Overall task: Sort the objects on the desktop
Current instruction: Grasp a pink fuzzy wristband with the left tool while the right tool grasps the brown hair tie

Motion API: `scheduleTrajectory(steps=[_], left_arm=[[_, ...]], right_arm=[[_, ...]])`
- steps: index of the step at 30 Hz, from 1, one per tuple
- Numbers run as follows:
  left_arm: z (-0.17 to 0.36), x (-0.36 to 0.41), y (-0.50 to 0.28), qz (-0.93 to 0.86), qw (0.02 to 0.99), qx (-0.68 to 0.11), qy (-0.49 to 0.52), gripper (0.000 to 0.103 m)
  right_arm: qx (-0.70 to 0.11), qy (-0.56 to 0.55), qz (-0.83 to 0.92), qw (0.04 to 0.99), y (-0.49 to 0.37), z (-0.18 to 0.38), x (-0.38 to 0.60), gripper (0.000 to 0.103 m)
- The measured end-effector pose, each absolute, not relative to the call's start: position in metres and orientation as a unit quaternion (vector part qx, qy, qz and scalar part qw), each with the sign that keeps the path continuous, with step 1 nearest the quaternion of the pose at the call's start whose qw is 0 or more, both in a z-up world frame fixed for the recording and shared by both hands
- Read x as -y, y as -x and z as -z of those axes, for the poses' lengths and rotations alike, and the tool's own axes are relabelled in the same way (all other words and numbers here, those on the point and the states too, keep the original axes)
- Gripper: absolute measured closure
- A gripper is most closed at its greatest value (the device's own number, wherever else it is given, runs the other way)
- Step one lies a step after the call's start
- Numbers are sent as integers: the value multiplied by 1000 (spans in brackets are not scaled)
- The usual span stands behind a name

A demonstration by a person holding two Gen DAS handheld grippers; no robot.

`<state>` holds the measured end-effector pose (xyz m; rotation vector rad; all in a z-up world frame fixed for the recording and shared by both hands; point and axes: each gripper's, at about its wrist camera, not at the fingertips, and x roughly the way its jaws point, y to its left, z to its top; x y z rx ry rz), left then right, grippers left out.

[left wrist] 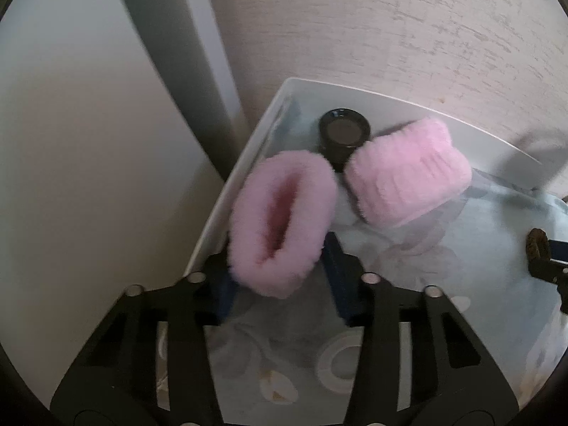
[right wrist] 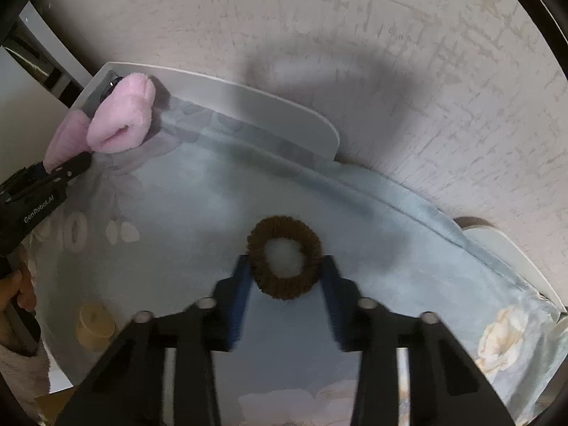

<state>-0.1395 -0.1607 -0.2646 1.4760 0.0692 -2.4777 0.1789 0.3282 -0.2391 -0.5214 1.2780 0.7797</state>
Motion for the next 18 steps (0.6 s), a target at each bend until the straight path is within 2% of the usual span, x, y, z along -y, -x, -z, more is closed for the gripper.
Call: scheduleTrajectory(steps=[4,9,18], left_arm=[[263,162,132,857,131,-31,-498,78],[254,162,123,860,126,-41,-493,79],[209,158,99,876,86,-56,-471,79]], right_arm=[[-575,220,-340,711,-180,238,-323,81],[-576,200,-325,723,-181,233,-317,87],[-570,192,-336,724,-179,212,-303,89]])
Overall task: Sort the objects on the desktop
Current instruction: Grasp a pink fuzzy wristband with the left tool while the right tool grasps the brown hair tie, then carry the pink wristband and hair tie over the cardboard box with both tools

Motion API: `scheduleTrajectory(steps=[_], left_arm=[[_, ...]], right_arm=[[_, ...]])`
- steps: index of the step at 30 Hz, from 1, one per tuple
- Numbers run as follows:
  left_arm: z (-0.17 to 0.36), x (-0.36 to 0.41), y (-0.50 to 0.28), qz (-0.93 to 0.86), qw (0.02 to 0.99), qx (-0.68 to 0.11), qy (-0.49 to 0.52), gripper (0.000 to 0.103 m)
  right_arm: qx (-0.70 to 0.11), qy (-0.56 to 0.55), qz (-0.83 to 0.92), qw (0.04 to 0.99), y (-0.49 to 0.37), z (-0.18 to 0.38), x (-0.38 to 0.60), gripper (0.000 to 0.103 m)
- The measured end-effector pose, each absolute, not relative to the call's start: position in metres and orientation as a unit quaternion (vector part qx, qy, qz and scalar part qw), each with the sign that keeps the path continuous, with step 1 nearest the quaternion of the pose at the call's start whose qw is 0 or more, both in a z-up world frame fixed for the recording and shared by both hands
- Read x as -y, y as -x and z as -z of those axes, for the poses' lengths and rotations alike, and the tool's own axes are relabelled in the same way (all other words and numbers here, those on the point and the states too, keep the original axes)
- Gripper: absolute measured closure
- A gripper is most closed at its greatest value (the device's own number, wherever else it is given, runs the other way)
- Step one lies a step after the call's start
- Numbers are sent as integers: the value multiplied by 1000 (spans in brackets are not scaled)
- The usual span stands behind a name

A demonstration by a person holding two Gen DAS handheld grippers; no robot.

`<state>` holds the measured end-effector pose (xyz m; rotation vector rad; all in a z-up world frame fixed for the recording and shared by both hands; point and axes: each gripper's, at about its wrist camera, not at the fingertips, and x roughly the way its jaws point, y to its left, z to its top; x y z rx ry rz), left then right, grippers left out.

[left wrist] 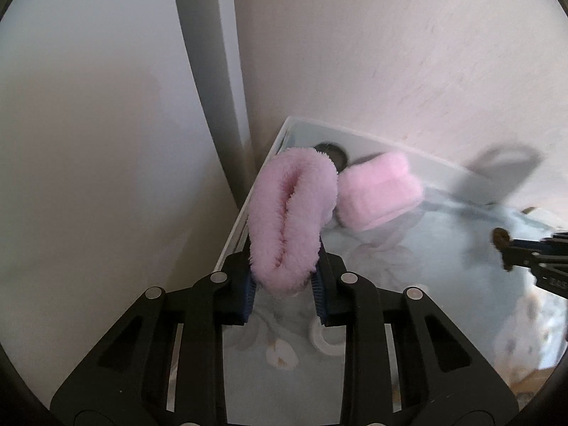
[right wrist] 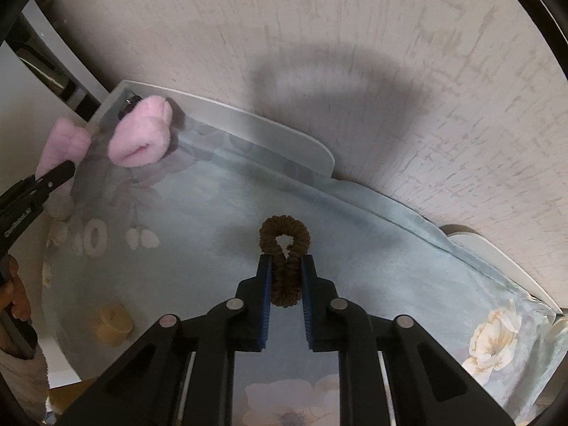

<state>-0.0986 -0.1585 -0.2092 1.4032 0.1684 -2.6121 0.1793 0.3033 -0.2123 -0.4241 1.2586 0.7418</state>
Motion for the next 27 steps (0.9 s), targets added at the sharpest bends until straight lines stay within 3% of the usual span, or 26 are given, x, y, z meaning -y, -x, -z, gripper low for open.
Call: scheduleTrajectory(steps=[16,23,27], left_arm=[[80,182,47,896,27,-65,-438,79],[54,152,11,883,-50,-48,-464,79],[47,122,-16,864,-141,-41,-482,79]], right_arm=[[-519,172,-373,750,-149,119,-290,89],[-495,184,-393,753,-101,76,-259,89],[-489,189,-398,753,-67,61,-231,89]])
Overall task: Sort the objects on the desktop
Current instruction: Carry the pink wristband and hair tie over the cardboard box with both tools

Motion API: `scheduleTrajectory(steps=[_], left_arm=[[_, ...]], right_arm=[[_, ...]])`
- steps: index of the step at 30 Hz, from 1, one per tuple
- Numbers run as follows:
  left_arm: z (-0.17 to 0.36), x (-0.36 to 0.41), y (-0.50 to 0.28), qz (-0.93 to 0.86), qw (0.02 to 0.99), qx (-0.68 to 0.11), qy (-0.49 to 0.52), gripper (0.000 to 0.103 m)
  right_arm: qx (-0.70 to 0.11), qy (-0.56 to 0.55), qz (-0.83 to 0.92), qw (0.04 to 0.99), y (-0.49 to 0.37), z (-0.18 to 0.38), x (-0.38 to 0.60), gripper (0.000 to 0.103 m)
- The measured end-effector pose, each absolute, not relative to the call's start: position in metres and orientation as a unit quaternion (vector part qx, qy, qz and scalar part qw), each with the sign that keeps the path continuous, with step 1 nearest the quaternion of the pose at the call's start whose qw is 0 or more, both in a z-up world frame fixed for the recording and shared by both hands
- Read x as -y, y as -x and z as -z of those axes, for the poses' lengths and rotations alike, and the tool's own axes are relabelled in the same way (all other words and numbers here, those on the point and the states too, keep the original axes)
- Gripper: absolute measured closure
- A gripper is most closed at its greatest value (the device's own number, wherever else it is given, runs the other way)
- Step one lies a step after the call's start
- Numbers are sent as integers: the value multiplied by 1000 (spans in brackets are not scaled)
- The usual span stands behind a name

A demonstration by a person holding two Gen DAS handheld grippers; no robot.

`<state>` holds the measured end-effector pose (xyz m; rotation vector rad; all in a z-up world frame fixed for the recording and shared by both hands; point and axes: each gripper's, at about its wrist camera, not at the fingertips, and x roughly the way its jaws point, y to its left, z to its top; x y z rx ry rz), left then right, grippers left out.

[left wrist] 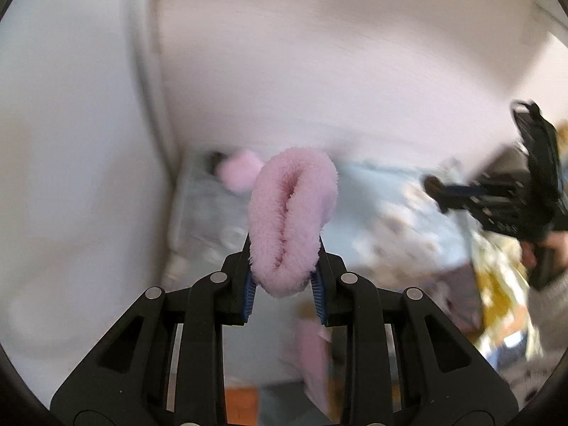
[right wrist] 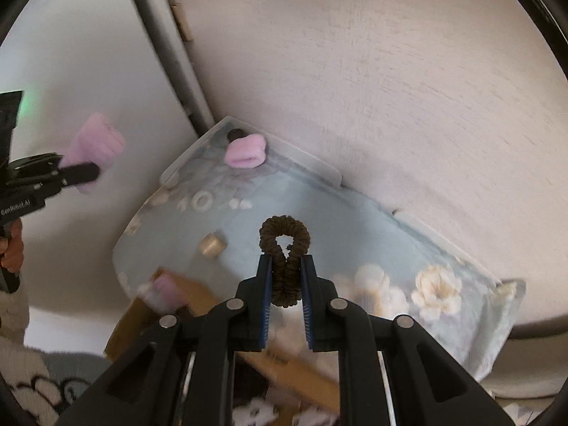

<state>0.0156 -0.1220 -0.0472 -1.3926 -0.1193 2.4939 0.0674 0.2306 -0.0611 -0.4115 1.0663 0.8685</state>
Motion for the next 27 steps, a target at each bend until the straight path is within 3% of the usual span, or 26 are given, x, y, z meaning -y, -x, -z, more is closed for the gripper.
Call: scheduleTrajectory(steps=[7,12,27], left_arm=[[57,67,-60,-824,235,-5,516,79],[101,20,-70,-794,271,-28,543,79],[147,-18,-116,-741,286,-53,606,79]], right_arm=[[-501,206,-397,741,-20,63,-190,89],[-523,212,-397,724,9,87,-167,89],[-581,200,-386,688,44,148,-129,89]])
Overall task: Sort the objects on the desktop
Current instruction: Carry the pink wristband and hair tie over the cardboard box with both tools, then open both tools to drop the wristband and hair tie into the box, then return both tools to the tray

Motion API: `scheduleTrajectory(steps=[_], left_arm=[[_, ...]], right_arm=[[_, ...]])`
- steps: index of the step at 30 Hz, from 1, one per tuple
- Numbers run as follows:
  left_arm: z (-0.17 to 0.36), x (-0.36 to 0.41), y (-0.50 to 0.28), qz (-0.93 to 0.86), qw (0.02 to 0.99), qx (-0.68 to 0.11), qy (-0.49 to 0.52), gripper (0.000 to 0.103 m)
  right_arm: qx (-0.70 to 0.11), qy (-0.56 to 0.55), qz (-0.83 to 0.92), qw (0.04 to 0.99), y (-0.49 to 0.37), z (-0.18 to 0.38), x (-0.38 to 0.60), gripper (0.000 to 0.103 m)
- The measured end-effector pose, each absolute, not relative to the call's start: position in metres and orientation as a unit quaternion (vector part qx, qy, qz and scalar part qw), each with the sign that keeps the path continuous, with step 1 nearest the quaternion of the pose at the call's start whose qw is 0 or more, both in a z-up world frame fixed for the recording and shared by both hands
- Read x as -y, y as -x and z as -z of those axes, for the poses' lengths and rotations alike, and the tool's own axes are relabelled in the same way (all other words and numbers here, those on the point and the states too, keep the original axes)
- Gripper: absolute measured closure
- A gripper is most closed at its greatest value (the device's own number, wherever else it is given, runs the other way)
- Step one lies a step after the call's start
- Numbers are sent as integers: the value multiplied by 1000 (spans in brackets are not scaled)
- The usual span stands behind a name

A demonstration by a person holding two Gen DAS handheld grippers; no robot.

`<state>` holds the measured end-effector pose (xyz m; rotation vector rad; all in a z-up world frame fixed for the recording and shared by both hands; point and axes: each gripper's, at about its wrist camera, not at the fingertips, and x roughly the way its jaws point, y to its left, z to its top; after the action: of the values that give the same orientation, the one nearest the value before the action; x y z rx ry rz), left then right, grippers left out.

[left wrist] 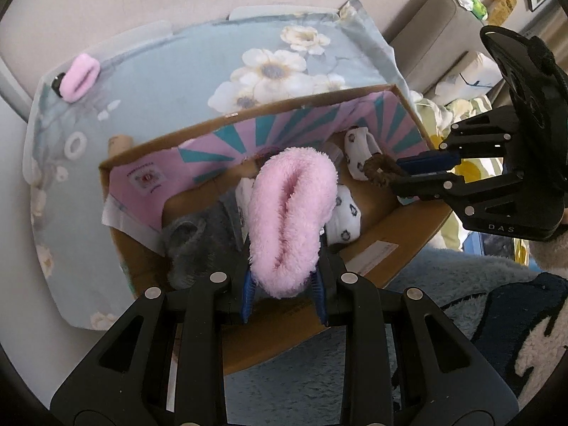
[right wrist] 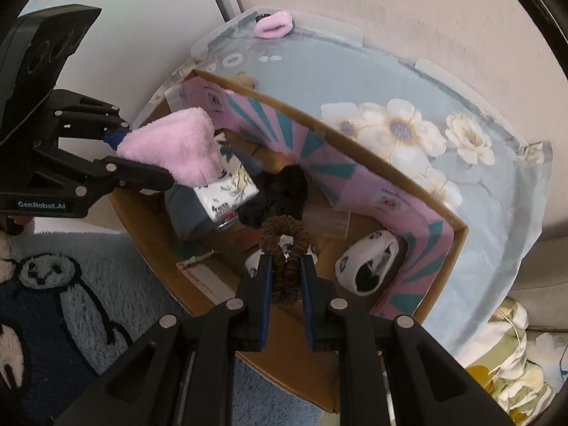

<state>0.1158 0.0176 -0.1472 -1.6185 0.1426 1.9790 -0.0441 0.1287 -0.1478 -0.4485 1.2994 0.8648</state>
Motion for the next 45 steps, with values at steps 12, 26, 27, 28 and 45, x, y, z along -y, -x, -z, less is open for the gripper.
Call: scheduleTrajectory(steps=[12,26,27,28,45], left_arm=[[152,-28,-119,-730,285,-73,616,74],[146,-29,-113,-736,270,-76,617,0],[145,-28,-112,-736,268,-76,617,0],[144,-27,-111,-737,267,-74,617,0],[123,13,-91,-762,241,-12,601,0]], right_arm=[[-583,192,-385,689,44,150,-126,84],[-620,197,-373,662,36,167,-126,6],[-620,199,-376,660,37,167,-126,1],[-616,203,-380,659,39,166,-127,1],[-595,193,-387,678,23,142,-119,1]])
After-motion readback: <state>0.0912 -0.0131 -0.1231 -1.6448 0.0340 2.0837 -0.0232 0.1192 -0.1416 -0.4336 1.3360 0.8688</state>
